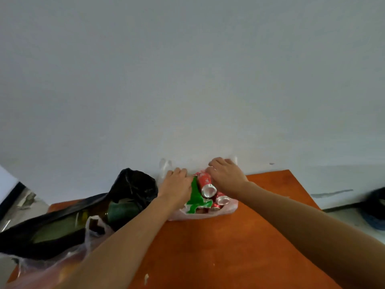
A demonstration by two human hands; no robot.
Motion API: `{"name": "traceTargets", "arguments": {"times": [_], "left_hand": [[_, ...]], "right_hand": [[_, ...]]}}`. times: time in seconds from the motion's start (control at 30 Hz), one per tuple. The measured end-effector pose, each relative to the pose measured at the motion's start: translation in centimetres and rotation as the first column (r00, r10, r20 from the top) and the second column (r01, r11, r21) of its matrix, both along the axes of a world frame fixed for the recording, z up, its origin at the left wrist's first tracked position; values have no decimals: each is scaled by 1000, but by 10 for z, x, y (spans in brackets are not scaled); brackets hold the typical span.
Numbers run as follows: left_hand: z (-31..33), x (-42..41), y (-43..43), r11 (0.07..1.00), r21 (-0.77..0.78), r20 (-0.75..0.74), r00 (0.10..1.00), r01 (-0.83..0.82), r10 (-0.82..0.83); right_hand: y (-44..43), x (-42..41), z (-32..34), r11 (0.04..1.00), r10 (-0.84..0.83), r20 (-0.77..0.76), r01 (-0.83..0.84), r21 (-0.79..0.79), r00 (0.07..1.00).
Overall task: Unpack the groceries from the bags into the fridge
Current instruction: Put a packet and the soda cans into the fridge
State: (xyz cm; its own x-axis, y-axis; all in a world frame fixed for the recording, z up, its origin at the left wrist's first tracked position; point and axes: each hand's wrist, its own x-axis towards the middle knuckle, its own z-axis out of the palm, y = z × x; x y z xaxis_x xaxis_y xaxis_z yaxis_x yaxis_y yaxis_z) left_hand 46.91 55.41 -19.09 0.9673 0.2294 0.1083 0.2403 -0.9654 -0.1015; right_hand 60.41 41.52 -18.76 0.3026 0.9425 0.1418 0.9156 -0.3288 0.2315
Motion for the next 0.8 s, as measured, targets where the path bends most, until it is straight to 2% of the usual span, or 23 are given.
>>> {"name": "traceTargets", "arguments": {"times": [0.13, 0.23, 0.33, 0.43, 0.5, 0.6, 0.67, 0.7, 0.73, 0.8], "left_hand": [[-33, 32, 33, 998, 47, -164, 986, 43, -35], [-56, 54, 56, 999, 14, -209, 977, 50, -46], [-79, 70, 73, 998, -66, -204, 978, 25, -38], [-101, 81, 83, 974, -220, -201, 980, -61, 16], [-117, 85, 84, 942, -313, -204, 977, -118, 55], [-136, 89, 81, 924, -345, -218, 972, -166, 93], [-143, 91, 81, 920, -341, -220, 968, -194, 123], [-144, 92, 81, 917, -342, -223, 966, -207, 135], [-144, 93, 82, 915, -339, -230, 963, -217, 143], [-143, 93, 82, 920, -325, -244, 959, -222, 145]], "right_hand": [[7, 49, -33, 966, -198, 19, 198, -165, 980], [5, 79, -61, 935, -264, -4, 255, -247, 965], [6, 102, -88, 935, -277, -73, 251, -251, 958], [13, 118, -112, 928, -348, -218, 302, -219, 912], [17, 124, -126, 906, -421, -364, 365, -216, 831], [25, 131, -139, 849, -502, -602, 487, -207, 620], [28, 135, -135, 823, -462, -748, 545, -161, 477], [28, 135, -128, 823, -408, -791, 558, -104, 455], [29, 134, -118, 834, -349, -790, 552, -16, 504], [32, 125, -98, 864, -225, -683, 466, 188, 694]]}}
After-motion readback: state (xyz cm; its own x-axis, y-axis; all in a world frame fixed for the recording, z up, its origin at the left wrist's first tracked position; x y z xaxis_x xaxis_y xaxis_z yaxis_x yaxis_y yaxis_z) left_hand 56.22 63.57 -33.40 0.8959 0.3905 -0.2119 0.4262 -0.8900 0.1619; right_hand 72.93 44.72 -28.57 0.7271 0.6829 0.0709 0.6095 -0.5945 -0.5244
